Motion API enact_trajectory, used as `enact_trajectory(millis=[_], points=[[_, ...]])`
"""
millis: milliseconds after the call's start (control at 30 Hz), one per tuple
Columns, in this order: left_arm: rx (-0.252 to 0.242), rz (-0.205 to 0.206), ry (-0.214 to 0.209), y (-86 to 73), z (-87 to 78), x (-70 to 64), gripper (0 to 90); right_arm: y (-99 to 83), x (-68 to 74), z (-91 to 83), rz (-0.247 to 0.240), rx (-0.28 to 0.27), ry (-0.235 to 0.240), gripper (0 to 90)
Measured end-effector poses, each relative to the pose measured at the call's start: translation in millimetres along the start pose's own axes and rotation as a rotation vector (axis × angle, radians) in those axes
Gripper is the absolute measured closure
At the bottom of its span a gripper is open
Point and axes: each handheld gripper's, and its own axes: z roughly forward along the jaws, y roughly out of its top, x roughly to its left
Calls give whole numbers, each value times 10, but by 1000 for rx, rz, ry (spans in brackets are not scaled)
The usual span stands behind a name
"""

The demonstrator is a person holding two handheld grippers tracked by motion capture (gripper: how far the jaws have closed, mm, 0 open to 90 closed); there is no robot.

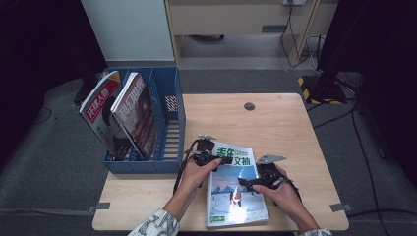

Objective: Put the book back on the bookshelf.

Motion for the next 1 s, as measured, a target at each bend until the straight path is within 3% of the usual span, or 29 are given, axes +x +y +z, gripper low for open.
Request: enact_trajectory(millis=[67, 133, 300, 400, 467, 767, 1000], points=[[-14, -24, -9, -4, -27, 8, 674, 7, -6, -3, 8, 4, 6, 71], [-26, -18, -9, 3, -54, -17, 693, 17, -10, -21, 13, 6, 10, 74], [-41, 29, -6, 38, -104, -86, 701, 41, -67, -131, 4, -2, 18, 130], [-45, 50, -2, 54, -132, -112, 703, 57, -154, -245, 12, -52, -4, 134], [-49, 58, 4, 66, -159, -117, 704, 51, -220, -299, 9, -62, -35, 135], [-68, 76, 28, 102, -268, -106, 708, -41, -520, -421, 38, -18, -229, 143], [-84, 94, 39, 128, -326, -125, 710, -96, -597, -402, 43, 38, -282, 143]])
